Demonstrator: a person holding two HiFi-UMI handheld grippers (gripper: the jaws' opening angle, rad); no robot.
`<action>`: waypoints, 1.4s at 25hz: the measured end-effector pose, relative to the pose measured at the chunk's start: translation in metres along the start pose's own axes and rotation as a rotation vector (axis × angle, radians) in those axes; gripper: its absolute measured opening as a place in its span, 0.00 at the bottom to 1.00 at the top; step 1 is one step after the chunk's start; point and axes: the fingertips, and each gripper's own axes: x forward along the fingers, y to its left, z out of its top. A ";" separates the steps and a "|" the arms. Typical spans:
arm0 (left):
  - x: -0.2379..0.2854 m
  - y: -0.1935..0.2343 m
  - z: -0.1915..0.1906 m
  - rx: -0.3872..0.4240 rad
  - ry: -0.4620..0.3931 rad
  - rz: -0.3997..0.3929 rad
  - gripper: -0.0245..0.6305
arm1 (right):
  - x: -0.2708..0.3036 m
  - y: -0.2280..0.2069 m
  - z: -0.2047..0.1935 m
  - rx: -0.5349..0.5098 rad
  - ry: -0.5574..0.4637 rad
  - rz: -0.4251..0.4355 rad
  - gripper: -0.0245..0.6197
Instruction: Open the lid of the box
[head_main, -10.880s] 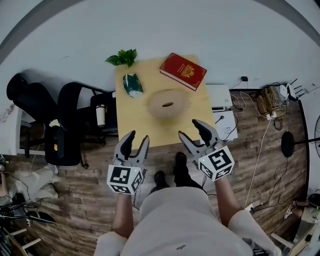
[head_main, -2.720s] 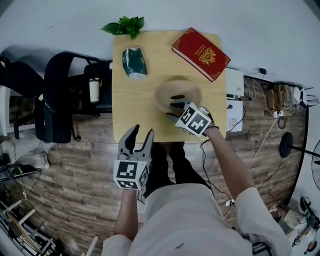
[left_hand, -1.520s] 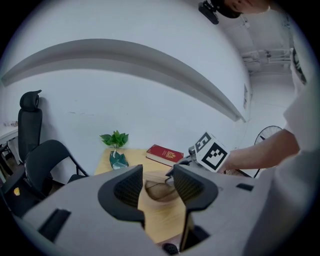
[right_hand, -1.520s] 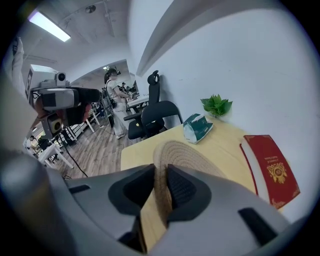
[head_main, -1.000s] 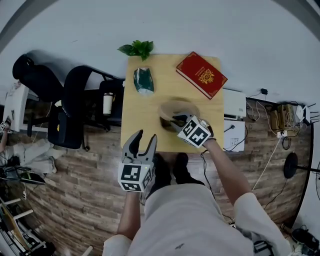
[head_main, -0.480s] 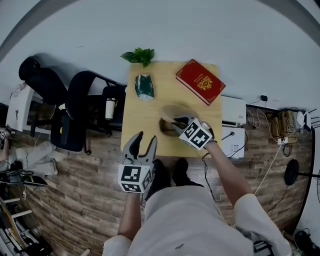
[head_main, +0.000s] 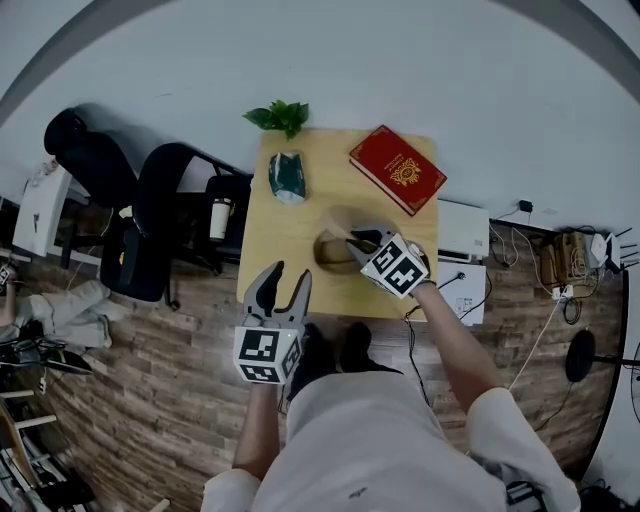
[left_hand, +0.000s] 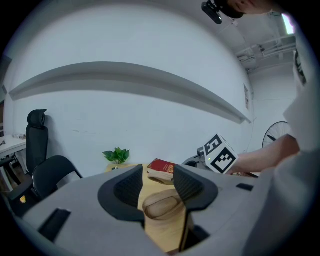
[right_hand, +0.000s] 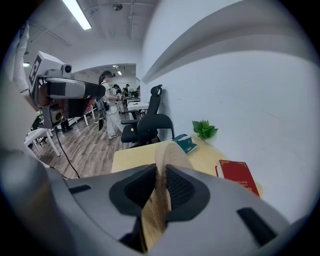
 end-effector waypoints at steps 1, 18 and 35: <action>0.000 -0.001 0.001 0.001 -0.003 0.001 0.30 | -0.003 -0.002 0.002 -0.002 -0.008 -0.008 0.13; 0.021 -0.027 0.027 0.036 -0.053 -0.040 0.30 | -0.099 -0.032 0.045 0.095 -0.240 -0.092 0.14; 0.037 -0.049 0.050 0.064 -0.099 -0.104 0.30 | -0.188 -0.044 0.063 0.262 -0.510 -0.156 0.14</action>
